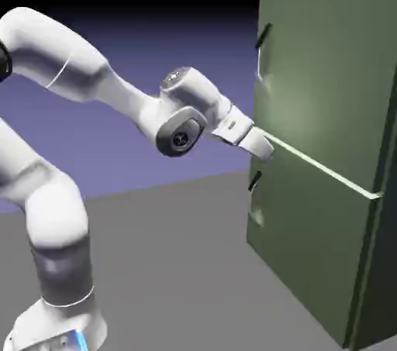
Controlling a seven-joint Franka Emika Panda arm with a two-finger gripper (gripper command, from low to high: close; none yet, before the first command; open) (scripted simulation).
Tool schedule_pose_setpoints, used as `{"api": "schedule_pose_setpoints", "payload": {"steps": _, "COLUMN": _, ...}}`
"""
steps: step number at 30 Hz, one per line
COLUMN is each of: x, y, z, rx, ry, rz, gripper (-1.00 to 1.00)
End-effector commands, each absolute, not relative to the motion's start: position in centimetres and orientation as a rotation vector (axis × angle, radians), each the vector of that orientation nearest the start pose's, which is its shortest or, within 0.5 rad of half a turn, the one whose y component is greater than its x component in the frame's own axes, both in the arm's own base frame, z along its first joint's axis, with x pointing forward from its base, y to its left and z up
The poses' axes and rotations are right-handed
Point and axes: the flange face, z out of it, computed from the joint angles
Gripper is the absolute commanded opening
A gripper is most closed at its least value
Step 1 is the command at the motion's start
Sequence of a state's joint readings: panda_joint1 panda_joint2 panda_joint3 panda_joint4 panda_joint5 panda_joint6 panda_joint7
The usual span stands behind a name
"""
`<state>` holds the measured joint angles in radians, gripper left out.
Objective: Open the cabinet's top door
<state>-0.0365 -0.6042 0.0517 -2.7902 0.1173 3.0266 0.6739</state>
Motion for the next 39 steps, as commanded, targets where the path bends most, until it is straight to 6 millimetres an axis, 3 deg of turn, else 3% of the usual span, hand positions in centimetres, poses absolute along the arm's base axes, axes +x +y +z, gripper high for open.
{"api": "schedule_pose_setpoints", "payload": {"steps": 1, "x": 38.7, "y": -0.4, "z": 48.7, "rx": -2.411, "ry": 0.989, "rz": -1.105, "gripper": 0.0}}
{"api": "schedule_pose_setpoints", "payload": {"steps": 11, "x": 36.9, "y": -1.5, "z": 55.4, "rx": -2.22, "ry": 1.046, "rz": -1.268, "gripper": 0.0}}
{"api": "schedule_pose_setpoints", "payload": {"steps": 21, "x": 34.7, "y": -0.2, "z": 60.1, "rx": -2.048, "ry": 1.031, "rz": -1.422, "gripper": 0.0}}
{"api": "schedule_pose_setpoints", "payload": {"steps": 30, "x": 33.5, "y": 2.7, "z": 62.1, "rx": -1.921, "ry": 0.968, "rz": -1.554, "gripper": 0.0}}
{"api": "schedule_pose_setpoints", "payload": {"steps": 39, "x": 33.9, "y": 6.7, "z": 61.8, "rx": -1.825, "ry": 0.877, "rz": -1.677, "gripper": 0.0}}
